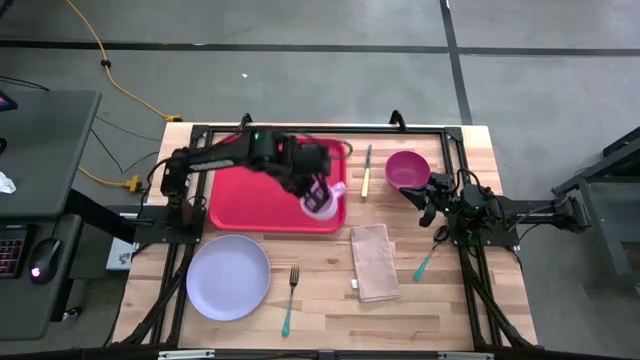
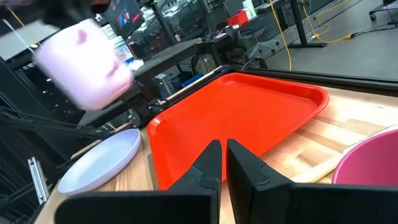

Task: Set up tray
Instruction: Put the pink mug on the red tray

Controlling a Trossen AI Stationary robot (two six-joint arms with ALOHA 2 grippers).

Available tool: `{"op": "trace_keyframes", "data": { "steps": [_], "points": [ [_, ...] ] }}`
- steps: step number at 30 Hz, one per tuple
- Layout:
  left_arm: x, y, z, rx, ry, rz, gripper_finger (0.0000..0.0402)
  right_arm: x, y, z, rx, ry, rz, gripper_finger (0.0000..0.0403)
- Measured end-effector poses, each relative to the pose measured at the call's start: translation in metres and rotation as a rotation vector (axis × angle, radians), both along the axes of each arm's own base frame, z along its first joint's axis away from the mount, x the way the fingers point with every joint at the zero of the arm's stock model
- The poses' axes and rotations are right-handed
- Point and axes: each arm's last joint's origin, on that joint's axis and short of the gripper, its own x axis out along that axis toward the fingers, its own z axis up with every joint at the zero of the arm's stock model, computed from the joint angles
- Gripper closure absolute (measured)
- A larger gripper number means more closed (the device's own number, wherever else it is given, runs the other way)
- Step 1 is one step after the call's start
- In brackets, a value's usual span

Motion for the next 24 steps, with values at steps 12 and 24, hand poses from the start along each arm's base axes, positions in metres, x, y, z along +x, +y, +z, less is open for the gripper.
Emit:
{"op": "trace_keyframes", "data": {
  "steps": [12, 24],
  "points": [
    [-0.014, 0.054, 0.008, 0.068, 0.004, 0.032, 0.0389, 0.000, 0.000, 0.000, -0.002, -0.002, -0.005, 0.0402],
    [-0.056, 0.087, 0.033, 0.133, -0.044, 0.106, 0.0389, 0.000, -0.001, 0.001, 0.000, -0.011, -0.022, 0.0403]
  ]
}}
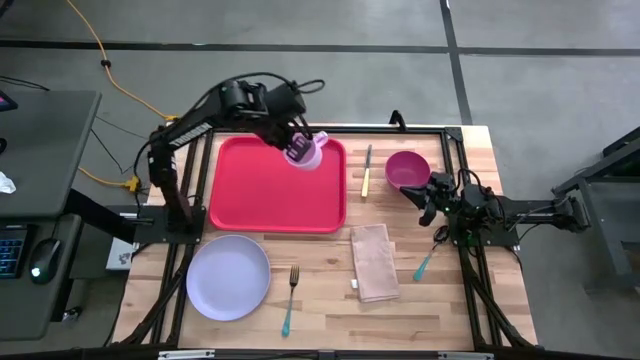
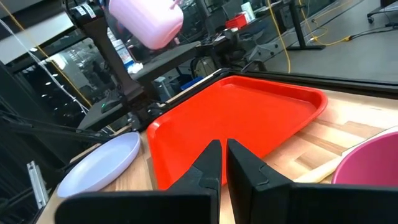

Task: Set up tray
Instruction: Put the pink mug on the red tray

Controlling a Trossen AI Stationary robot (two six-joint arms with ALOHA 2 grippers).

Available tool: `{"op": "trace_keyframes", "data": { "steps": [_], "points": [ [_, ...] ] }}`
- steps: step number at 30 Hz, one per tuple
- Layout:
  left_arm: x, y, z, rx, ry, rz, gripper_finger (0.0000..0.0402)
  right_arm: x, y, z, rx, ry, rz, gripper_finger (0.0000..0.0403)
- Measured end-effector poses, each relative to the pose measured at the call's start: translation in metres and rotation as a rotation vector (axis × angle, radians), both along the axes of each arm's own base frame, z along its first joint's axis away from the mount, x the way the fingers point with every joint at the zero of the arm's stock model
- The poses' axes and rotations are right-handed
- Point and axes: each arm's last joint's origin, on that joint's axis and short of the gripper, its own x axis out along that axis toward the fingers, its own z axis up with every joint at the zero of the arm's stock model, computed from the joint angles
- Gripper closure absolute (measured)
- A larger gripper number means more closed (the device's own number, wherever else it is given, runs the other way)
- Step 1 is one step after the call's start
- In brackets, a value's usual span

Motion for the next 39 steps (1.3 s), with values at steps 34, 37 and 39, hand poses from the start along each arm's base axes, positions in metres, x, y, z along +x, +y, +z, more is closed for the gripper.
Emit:
{"op": "trace_keyframes", "data": {
  "steps": [34, 37, 39],
  "points": [
    [-0.112, 0.036, -0.029, 0.007, 0.161, 0.309, 0.0389, -0.001, -0.002, 0.000, -0.003, 0.000, -0.090, 0.0402],
    [-0.118, 0.044, -0.033, 0.026, 0.199, 0.341, 0.0389, -0.001, -0.002, 0.000, -0.003, -0.001, -0.090, 0.0402],
    [-0.123, 0.051, -0.037, 0.030, 0.227, 0.369, 0.0389, -0.001, -0.002, 0.000, -0.003, -0.001, -0.090, 0.0402]
  ]
}}
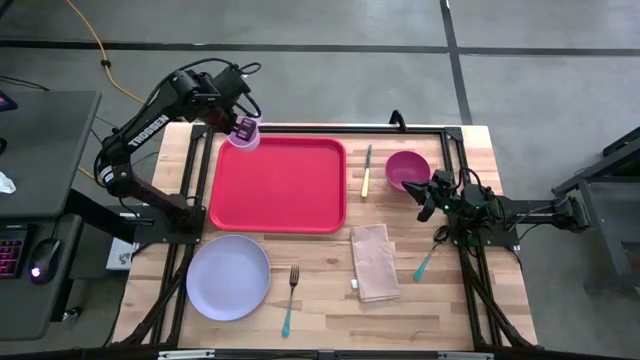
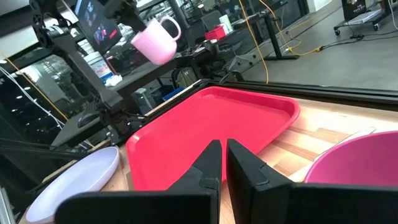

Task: Set up tray
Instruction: Put the pink mug on the red tray

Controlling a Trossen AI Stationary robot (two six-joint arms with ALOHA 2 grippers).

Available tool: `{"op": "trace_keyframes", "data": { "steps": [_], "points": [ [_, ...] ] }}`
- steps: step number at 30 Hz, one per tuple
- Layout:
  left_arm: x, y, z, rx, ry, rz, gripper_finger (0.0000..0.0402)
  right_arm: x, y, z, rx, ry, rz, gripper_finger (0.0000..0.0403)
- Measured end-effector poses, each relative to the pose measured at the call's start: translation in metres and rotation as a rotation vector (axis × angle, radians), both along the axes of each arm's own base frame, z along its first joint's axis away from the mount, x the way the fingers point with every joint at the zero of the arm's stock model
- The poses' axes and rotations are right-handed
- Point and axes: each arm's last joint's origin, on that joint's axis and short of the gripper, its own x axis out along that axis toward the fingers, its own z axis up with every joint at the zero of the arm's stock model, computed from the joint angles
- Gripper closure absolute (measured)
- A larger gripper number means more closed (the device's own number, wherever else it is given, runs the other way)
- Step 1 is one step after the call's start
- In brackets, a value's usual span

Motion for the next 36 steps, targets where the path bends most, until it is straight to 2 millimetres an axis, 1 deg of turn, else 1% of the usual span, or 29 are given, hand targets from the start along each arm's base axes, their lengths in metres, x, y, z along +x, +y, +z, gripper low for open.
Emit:
{"op": "trace_keyframes", "data": {
  "steps": [6, 14, 19, 25, 28, 32, 36],
  "points": [
    [-0.016, 0.019, -0.010, -0.006, 0.077, 0.062, 0.0389, 0.000, 0.000, 0.000, 0.000, 0.000, 0.000, 0.0402],
    [-0.028, 0.031, -0.028, -0.029, 0.173, 0.123, 0.0389, -0.001, -0.001, 0.000, -0.002, 0.000, -0.041, 0.0402],
    [-0.029, 0.032, -0.039, -0.035, 0.230, 0.131, 0.0389, -0.001, -0.001, 0.000, -0.002, 0.000, -0.046, 0.0402],
    [-0.026, 0.035, -0.054, -0.049, 0.233, 0.130, 0.0389, -0.001, -0.001, 0.000, -0.002, 0.000, -0.049, 0.0402],
    [-0.026, 0.040, -0.064, -0.055, 0.201, 0.138, 0.0389, -0.001, -0.001, 0.000, -0.002, 0.001, -0.049, 0.0402],
    [-0.031, 0.051, -0.077, -0.057, 0.179, 0.168, 0.0389, -0.001, -0.001, 0.000, -0.002, 0.000, -0.049, 0.0402],
    [-0.028, 0.055, -0.077, -0.022, 0.158, 0.179, 0.0389, -0.001, -0.001, 0.000, -0.002, 0.000, -0.049, 0.0402]
  ]
}}
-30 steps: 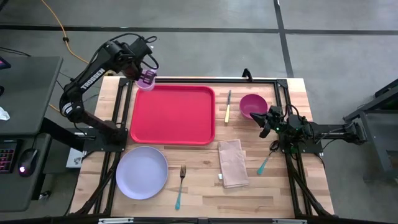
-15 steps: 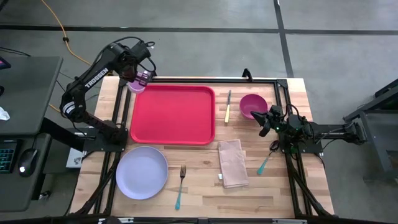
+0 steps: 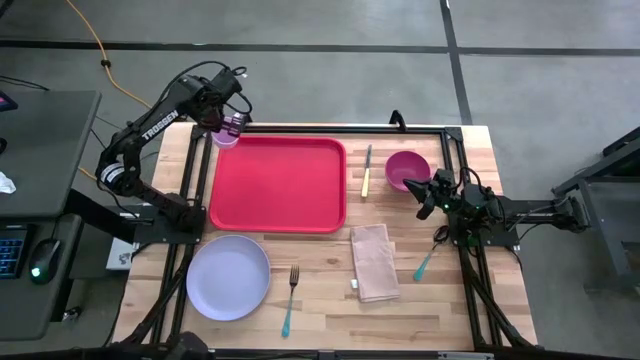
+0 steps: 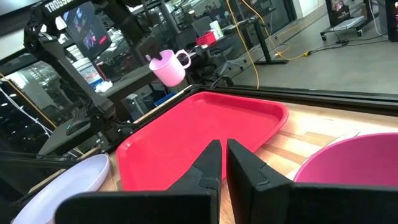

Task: Set up tray
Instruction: Put the pink mug on the red tray

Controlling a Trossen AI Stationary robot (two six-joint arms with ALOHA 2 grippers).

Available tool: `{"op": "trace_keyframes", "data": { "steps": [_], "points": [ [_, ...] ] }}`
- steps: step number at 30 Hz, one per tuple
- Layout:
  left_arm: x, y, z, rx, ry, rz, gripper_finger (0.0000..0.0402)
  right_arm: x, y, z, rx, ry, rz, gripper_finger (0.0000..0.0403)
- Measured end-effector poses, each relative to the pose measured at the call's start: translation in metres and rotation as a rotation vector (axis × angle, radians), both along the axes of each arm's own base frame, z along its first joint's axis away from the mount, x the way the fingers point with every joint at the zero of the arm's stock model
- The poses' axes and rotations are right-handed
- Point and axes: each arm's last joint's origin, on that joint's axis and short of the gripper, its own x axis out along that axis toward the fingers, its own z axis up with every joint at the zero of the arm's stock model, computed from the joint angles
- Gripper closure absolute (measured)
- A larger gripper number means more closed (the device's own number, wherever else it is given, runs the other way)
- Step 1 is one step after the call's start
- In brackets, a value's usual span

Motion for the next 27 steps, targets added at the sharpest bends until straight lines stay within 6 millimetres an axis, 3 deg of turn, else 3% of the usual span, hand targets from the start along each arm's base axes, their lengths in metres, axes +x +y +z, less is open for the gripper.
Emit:
{"op": "trace_keyframes", "data": {
  "steps": [15, 27],
  "points": [
    [-0.003, 0.015, -0.001, 0.054, -0.094, 0.100, 0.0390, 0.000, 0.000, 0.000, -0.001, 0.000, -0.007, 0.0402],
    [0.010, 0.034, -0.034, -0.038, -0.053, 0.250, 0.0390, 0.000, -0.001, 0.000, -0.008, 0.004, -0.023, 0.0402]
  ]
}}
